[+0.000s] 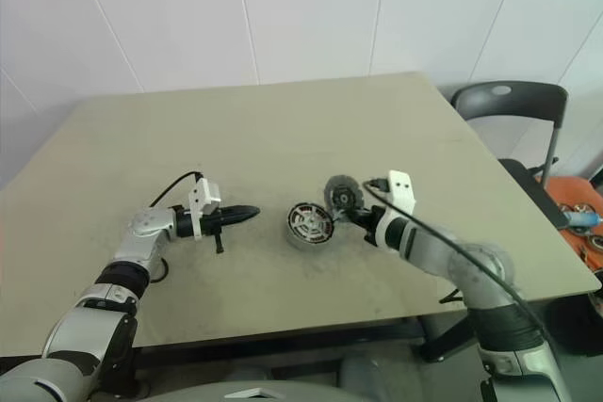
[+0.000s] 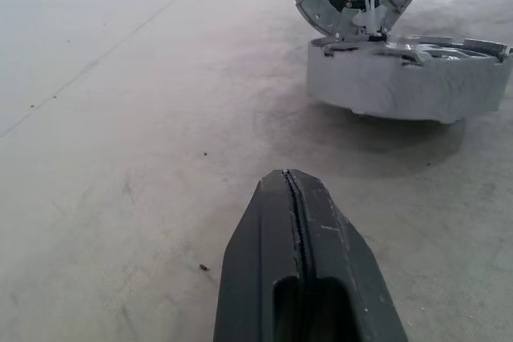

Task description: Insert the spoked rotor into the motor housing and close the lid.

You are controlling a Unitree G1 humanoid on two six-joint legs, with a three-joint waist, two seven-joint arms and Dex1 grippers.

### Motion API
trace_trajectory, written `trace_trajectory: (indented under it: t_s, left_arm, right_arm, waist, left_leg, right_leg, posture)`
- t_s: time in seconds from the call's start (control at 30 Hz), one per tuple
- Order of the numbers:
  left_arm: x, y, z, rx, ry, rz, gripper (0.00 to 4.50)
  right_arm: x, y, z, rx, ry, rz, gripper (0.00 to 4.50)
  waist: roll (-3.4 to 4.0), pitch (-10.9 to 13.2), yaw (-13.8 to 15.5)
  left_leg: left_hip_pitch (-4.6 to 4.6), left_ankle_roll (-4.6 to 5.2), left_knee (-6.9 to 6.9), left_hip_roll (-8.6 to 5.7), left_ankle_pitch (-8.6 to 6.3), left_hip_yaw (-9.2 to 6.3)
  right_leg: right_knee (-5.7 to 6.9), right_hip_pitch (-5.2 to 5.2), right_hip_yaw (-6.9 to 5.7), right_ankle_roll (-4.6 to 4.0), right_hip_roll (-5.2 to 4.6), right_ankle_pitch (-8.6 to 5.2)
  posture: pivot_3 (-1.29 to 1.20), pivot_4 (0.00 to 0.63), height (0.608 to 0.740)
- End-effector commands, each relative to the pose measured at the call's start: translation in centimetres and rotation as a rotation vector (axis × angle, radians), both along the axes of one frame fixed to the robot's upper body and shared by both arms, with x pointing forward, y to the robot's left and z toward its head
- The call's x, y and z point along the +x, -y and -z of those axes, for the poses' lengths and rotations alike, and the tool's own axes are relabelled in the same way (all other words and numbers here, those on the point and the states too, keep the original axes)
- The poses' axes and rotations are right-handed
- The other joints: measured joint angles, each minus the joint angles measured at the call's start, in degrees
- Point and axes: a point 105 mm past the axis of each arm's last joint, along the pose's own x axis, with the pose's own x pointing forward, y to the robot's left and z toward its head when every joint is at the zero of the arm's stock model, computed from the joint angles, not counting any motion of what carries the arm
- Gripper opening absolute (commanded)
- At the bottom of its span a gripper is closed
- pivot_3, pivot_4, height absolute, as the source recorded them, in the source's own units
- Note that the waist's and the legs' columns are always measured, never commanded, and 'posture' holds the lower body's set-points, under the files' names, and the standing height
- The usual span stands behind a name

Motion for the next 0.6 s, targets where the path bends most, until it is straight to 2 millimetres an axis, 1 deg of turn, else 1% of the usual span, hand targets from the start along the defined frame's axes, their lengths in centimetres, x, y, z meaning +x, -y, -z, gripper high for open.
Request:
trace_trajectory:
  t_s: [0.03, 0.13, 0.23, 0.33, 0.4, 0.43, 0.47, 0.5, 0.6]
  left_arm:
    - [0.7, 0.0, -1.5, -0.007, 0.058, -0.002, 0.0]
    - [0.9, -0.4, -1.5, -0.005, 0.057, -0.013, 0.0]
    - [1.1, -0.7, -1.6, -0.001, 0.055, -0.025, 0.0]
    - [1.3, -0.6, -1.5, 0.002, 0.056, -0.031, 0.0]
    - [1.4, -0.5, -1.5, 0.003, 0.057, -0.033, 0.0]
    - [1.5, -0.5, -1.5, 0.005, 0.057, -0.035, 0.0]
    - [1.5, -0.4, -1.5, 0.007, 0.058, -0.037, 0.0]
    - [1.6, -0.4, -1.5, 0.008, 0.058, -0.038, 0.0]
    - [1.7, -0.3, -1.5, 0.014, 0.059, -0.044, 0.0]
  right_arm:
    - [-0.1, -1.3, 0.0, -0.234, 0.16, -0.153, 0.0]
    - [-0.4, -2.3, -0.1, -0.383, 0.287, -0.286, 0.0]
    - [-0.8, -2.8, 0.1, -0.466, 0.36, -0.383, 0.0]
    - [-0.9, -3.0, -0.2, -0.522, 0.423, -0.452, 0.0]
    - [-1.0, -3.1, -0.3, -0.533, 0.445, -0.484, 0.74]
    - [-1.0, -3.0, -0.2, -0.538, 0.446, -0.496, 0.99]
    - [-1.1, -2.9, 0.0, -0.536, 0.44, -0.515, 1.27]
    - [-1.4, -2.8, 0.2, -0.534, 0.43, -0.539, 1.64]
    - [-1.7, -2.4, 0.5, -0.488, 0.386, -0.577, 2.59]
  waist:
    - [-0.03, 0.0, 0.0]
    - [-0.06, 0.02, 0.04]
    - [-0.11, 0.04, 0.07]
    - [-0.13, 0.04, 0.09]
    - [-0.18, 0.02, 0.14]
    - [-0.23, 0.02, 0.14]
    - [-0.24, 0.03, 0.18]
    - [-0.24, 0.03, 0.23]
    - [-0.29, 0.01, 0.24]
  left_leg:
    - [0.0, 0.0, 0.0, 0.0, 0.0, 0.0]
    - [-0.02, 0.0, 0.0, 0.0, 0.0, -0.01]
    - [-0.03, 0.0, -0.01, 0.0, -0.01, -0.01]
    - [-0.09, 0.01, -0.01, 0.0, -0.01, -0.01]
    - [-0.13, 0.02, -0.01, -0.01, -0.02, -0.01]
    - [-0.12, 0.01, -0.01, -0.01, -0.02, -0.01]
    - [-0.21, 0.01, 0.0, -0.01, -0.01, -0.01]
    - [-0.3, 0.0, 0.01, -0.02, -0.01, -0.02]
    - [-0.35, 0.02, -0.02, -0.06, -0.02, -0.01]
  right_leg:
    - [-0.01, 0.0, 0.0, 0.0, 0.0, 0.0]
    - [-0.02, 0.0, -0.01, 0.01, 0.0, -0.01]
    - [-0.04, -0.01, -0.02, 0.02, 0.0, -0.02]
    - [-0.04, -0.08, -0.02, 0.03, -0.01, -0.02]
    - [-0.04, -0.18, -0.02, 0.03, -0.02, -0.02]
    - [-0.04, -0.34, -0.02, 0.03, -0.02, -0.02]
    - [-0.03, -0.56, -0.02, 0.02, -0.02, -0.01]
    - [-0.03, -0.67, -0.02, 0.0, -0.03, 0.01]
    - [-0.04, -0.72, -0.02, -0.1, -0.08, 0.07]
  posture:
    - [0.0, 0.0, 0.74]
    - [0.0, 0.0, 0.74]
    - [0.0, 0.0, 0.74]
    - [0.0, 0.0, 0.74]
    - [0.0, 0.0, 0.74]
    - [0.0, 0.0, 0.74]
    - [0.0, 0.0, 0.74]
    - [0.0, 0.0, 0.74]
    - [0.0, 0.0, 0.74]
